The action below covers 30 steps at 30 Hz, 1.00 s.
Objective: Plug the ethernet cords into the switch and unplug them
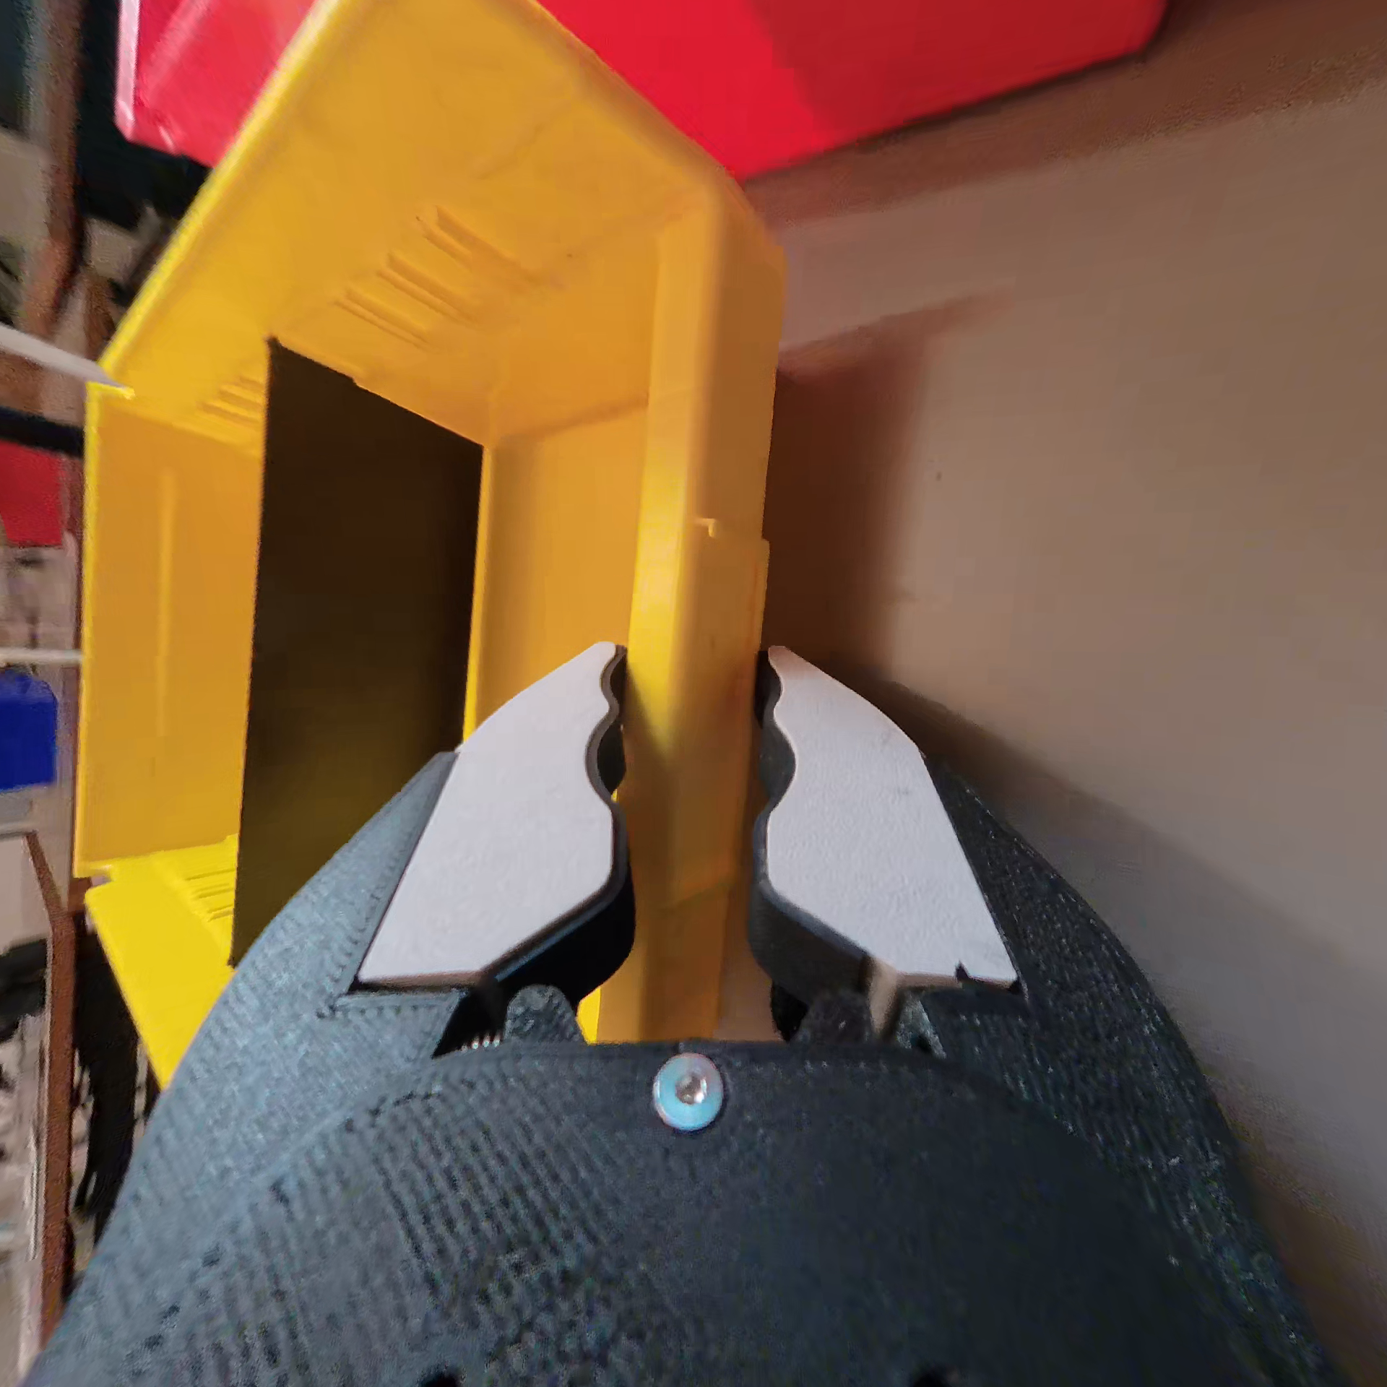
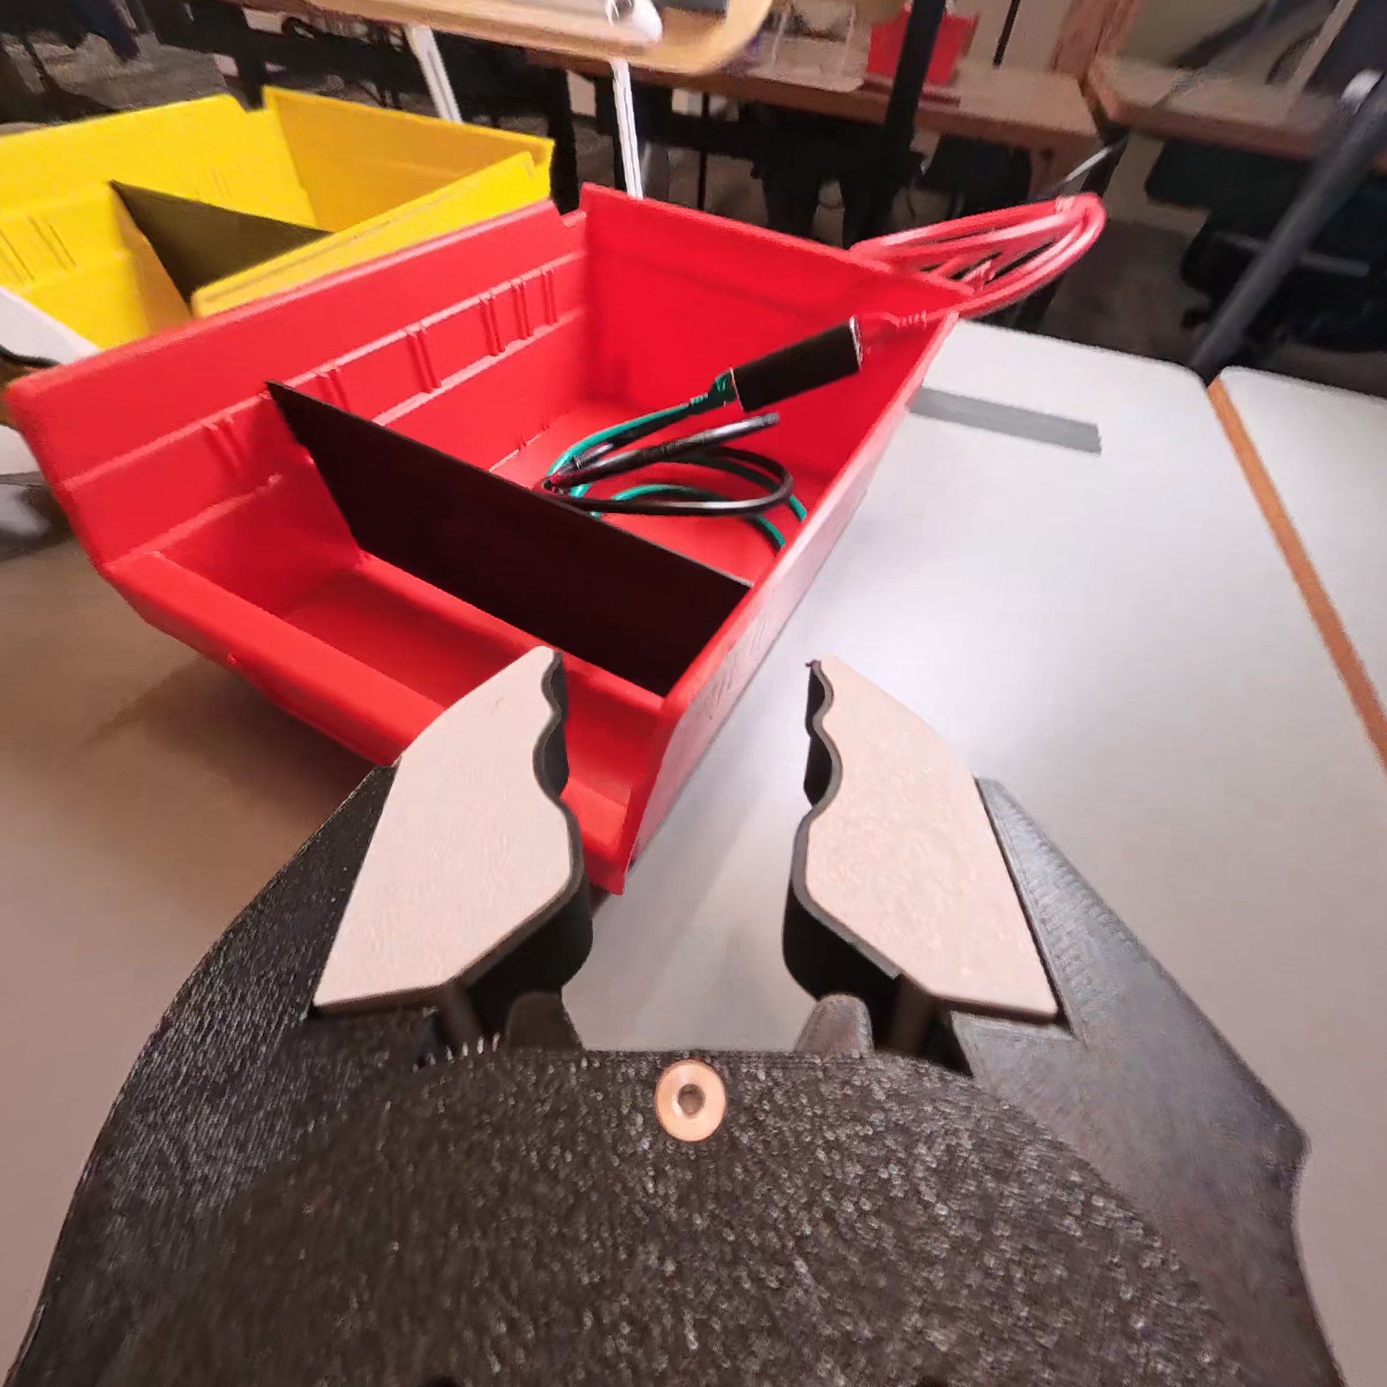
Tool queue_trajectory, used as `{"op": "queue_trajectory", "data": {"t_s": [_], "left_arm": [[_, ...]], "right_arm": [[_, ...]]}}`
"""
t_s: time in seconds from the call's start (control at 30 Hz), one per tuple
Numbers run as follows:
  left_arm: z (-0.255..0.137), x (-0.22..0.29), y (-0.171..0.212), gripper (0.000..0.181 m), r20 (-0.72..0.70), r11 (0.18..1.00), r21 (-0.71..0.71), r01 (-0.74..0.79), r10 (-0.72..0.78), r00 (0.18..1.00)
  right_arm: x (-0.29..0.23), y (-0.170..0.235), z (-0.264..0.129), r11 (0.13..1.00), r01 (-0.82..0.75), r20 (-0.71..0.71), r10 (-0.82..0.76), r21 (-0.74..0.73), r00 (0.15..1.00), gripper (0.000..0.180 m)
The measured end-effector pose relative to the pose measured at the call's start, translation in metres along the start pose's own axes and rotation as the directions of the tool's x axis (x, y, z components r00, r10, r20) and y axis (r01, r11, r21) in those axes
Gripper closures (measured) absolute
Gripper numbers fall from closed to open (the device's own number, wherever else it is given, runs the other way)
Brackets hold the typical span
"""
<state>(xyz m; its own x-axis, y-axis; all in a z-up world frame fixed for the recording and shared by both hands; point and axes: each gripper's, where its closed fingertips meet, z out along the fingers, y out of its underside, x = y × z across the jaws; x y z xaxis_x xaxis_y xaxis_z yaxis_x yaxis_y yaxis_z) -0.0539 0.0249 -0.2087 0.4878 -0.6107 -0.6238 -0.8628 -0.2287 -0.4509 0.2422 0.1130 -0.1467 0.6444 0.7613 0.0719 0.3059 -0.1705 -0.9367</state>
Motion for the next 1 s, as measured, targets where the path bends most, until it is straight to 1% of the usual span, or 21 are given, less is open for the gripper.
{"op": "queue_trajectory", "data": {"t_s": [0.03, 0.1, 0.13, 0.2, 0.23, 0.27, 0.33, 0.37, 0.43, 0.5, 0.53, 0.57, 0.6, 0.67, 0.73, 0.8, 0.87, 0.93, 1.0], "left_arm": [[0.000, -0.003, -0.006, 0.145, 0.009, 0.999, 0.046, 0.005, -0.006, 1.000], [-0.009, -0.007, -0.019, 0.136, 0.008, 0.986, 0.146, 0.086, -0.088, 0.996], [-0.019, -0.011, -0.028, 0.140, 0.009, 0.965, 0.218, 0.146, -0.152, 0.988], [-0.044, -0.018, -0.048, 0.143, -0.025, 0.882, 0.359, 0.306, -0.318, 0.948], [-0.054, -0.019, -0.058, 0.143, -0.076, 0.818, 0.402, 0.411, -0.418, 0.905], [-0.061, -0.017, -0.067, 0.141, -0.150, 0.740, 0.420, 0.525, -0.514, 0.845], [-0.069, -0.004, -0.089, 0.135, -0.313, 0.572, 0.416, 0.707, -0.640, 0.702], [-0.068, 0.002, -0.098, 0.134, -0.356, 0.511, 0.399, 0.761, -0.678, 0.643], [-0.059, 0.017, -0.113, 0.129, -0.376, 0.456, 0.363, 0.813, -0.726, 0.575], [-0.043, 0.025, -0.123, 0.123, -0.336, 0.414, 0.348, 0.841, -0.783, 0.524], [-0.036, 0.027, -0.128, 0.123, -0.338, 0.369, 0.343, 0.864, -0.809, 0.480], [-0.027, 0.029, -0.134, 0.123, -0.351, 0.319, 0.330, 0.888, -0.832, 0.430], [-0.018, 0.029, -0.139, 0.124, -0.357, 0.287, 0.320, 0.903, -0.846, 0.396], [-0.003, 0.028, -0.145, 0.126, -0.321, 0.285, 0.327, 0.901, -0.863, 0.390], [0.006, 0.029, -0.152, 0.128, -0.278, 0.308, 0.326, 0.894, -0.872, 0.402], [0.011, 0.027, -0.153, 0.140, -0.193, 0.348, 0.362, 0.865, -0.880, 0.434], [0.012, 0.024, -0.150, 0.144, -0.129, 0.372, 0.392, 0.841, -0.883, 0.451], [0.010, 0.019, -0.148, 0.148, -0.109, 0.385, 0.405, 0.829, -0.880, 0.462], [0.004, 0.014, -0.150, 0.148, -0.134, 0.365, 0.426, 0.828, -0.879, 0.457]], "right_arm": [[0.000, 0.005, 0.002, 1.000, -0.011, -0.003, 0.011, -0.011, 1.000, 0.119], [0.002, 0.010, 0.003, 1.000, -0.014, -0.012, 0.014, -0.027, 1.000, 0.119], [0.002, 0.011, 0.004, 0.999, -0.015, -0.012, 0.015, -0.030, 1.000, 0.120], [0.002, 0.013, 0.007, 0.999, -0.001, -0.021, 0.000, -0.038, 1.000, 0.121], [0.002, 0.015, 0.009, 0.999, 0.004, -0.023, -0.005, -0.048, 1.000, 0.122], [0.002, 0.017, 0.011, 0.998, 0.008, -0.023, -0.010, -0.061, 1.000, 0.122], [0.002, 0.018, 0.015, 0.997, 0.023, -0.030, -0.025, -0.072, 0.999, 0.123], [0.001, 0.019, 0.017, 0.997, 0.026, -0.026, -0.028, -0.072, 0.999, 0.123], [0.000, 0.019, 0.018, 0.997, 0.019, -0.015, -0.020, -0.068, 1.000, 0.129], [0.003, 0.018, 0.018, 0.998, 0.013, -0.026, -0.014, -0.061, 1.000, 0.138], [0.004, 0.018, 0.018, 0.999, 0.009, -0.025, -0.010, -0.054, 1.000, 0.145], [0.005, 0.018, 0.019, 0.999, -0.001, -0.030, -0.001, -0.049, 1.000, 0.150], [0.007, 0.018, 0.019, 0.999, -0.013, -0.032, 0.012, -0.044, 0.999, 0.152], [0.012, 0.017, 0.018, 0.998, -0.058, -0.033, 0.057, -0.023, 0.998, 0.165], [0.015, 0.017, 0.019, 0.997, -0.081, -0.038, 0.081, -0.019, 0.996, 0.167], [0.015, 0.015, 0.018, 0.998, -0.062, -0.058, 0.061, -0.014, 0.996, 0.168], [0.014, 0.012, 0.017, 0.999, -0.031, -0.083, 0.030, -0.012, 0.996, 0.169], [0.011, 0.005, 0.013, 1.000, -0.023, -0.089, 0.024, 0.015, 0.996, 0.169], [0.009, -0.001, 0.006, 0.999, 0.011, -0.119, -0.006, 0.042, 0.993, 0.172]]}}
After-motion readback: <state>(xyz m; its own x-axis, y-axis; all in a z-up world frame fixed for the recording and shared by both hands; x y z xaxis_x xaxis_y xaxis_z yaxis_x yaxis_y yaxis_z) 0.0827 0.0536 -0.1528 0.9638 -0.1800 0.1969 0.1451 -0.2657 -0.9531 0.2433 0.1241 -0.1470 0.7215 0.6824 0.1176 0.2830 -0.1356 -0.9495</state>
